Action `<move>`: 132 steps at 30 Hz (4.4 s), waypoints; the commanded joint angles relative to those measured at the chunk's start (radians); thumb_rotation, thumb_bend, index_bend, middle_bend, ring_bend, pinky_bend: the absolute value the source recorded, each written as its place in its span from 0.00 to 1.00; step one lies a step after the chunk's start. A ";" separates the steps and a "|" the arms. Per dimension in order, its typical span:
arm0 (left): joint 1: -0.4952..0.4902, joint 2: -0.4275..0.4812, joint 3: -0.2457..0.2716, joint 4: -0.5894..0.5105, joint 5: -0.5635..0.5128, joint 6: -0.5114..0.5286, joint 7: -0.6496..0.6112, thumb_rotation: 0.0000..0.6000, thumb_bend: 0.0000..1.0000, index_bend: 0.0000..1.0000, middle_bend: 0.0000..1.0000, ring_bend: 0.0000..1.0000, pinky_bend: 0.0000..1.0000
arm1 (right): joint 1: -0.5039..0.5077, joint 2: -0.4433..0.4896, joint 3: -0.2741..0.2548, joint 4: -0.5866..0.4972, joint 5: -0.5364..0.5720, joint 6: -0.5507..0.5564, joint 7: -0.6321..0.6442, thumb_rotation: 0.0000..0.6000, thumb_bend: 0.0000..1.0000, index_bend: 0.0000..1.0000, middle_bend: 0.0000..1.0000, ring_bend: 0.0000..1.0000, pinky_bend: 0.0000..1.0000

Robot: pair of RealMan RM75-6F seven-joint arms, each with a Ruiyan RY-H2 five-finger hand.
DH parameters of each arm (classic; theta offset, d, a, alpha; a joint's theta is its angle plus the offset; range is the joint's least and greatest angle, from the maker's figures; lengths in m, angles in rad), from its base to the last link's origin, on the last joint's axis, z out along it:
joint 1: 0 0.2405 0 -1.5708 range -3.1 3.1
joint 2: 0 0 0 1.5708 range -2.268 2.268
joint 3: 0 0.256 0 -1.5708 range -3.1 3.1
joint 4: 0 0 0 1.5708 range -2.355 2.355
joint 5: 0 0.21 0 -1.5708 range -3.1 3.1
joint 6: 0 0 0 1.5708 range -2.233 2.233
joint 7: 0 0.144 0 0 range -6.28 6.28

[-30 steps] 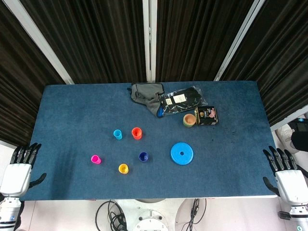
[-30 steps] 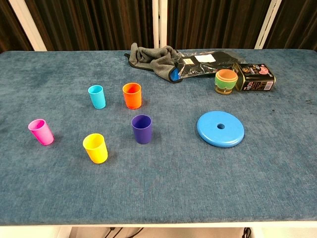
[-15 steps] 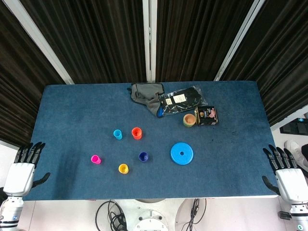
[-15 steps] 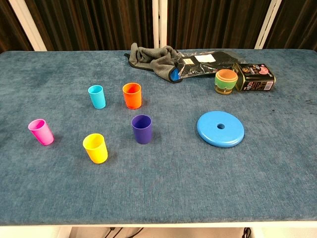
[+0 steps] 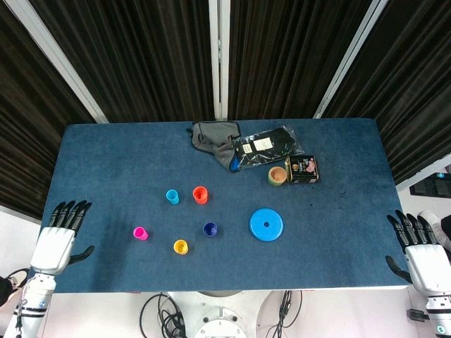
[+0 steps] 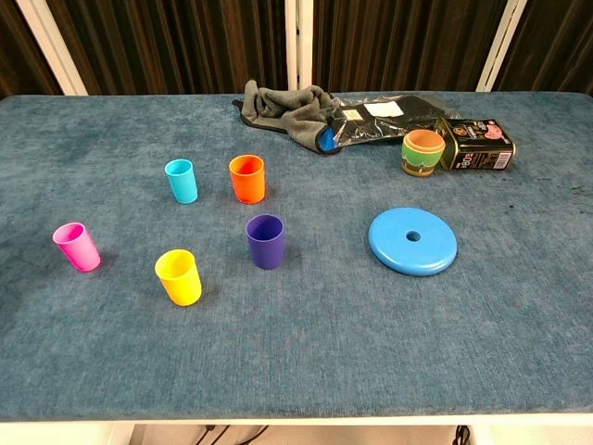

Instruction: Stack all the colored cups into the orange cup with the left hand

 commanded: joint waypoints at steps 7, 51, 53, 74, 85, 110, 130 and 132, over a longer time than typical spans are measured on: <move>-0.168 -0.001 -0.059 -0.116 0.032 -0.176 0.006 1.00 0.16 0.04 0.08 0.00 0.02 | -0.001 -0.004 -0.001 0.005 0.002 0.001 0.014 1.00 0.22 0.00 0.00 0.00 0.00; -0.545 -0.470 -0.116 0.109 -0.205 -0.502 0.106 1.00 0.12 0.20 0.24 0.17 0.05 | -0.003 -0.001 0.006 0.062 0.035 -0.012 0.107 1.00 0.22 0.00 0.00 0.00 0.00; -0.546 -0.473 -0.111 0.119 -0.200 -0.495 0.112 1.00 0.13 0.23 0.26 0.20 0.06 | -0.003 -0.001 0.008 0.065 0.040 -0.013 0.111 1.00 0.22 0.00 0.00 0.00 0.00; -0.579 -0.533 -0.084 0.252 -0.127 -0.447 0.116 1.00 0.17 0.42 0.42 0.43 0.10 | -0.003 -0.008 0.017 0.085 0.061 -0.024 0.133 1.00 0.24 0.00 0.00 0.00 0.00; -0.592 -0.544 -0.071 0.284 -0.115 -0.460 0.083 1.00 0.20 0.46 0.44 0.49 0.11 | -0.005 -0.006 0.019 0.087 0.064 -0.022 0.136 1.00 0.25 0.00 0.00 0.00 0.00; -0.621 -0.439 -0.121 0.149 -0.126 -0.445 0.169 1.00 0.24 0.51 0.48 0.52 0.15 | -0.005 -0.003 0.023 0.090 0.066 -0.023 0.139 1.00 0.26 0.00 0.00 0.00 0.00; -0.733 -0.390 -0.206 0.246 -0.255 -0.560 0.295 1.00 0.24 0.51 0.49 0.52 0.15 | -0.007 -0.004 0.025 0.104 0.066 -0.017 0.162 1.00 0.26 0.00 0.00 0.00 0.00; -0.742 -0.394 -0.206 0.269 -0.257 -0.561 0.298 1.00 0.24 0.51 0.49 0.52 0.15 | -0.007 -0.004 0.025 0.107 0.068 -0.018 0.163 1.00 0.26 0.00 0.00 0.00 0.00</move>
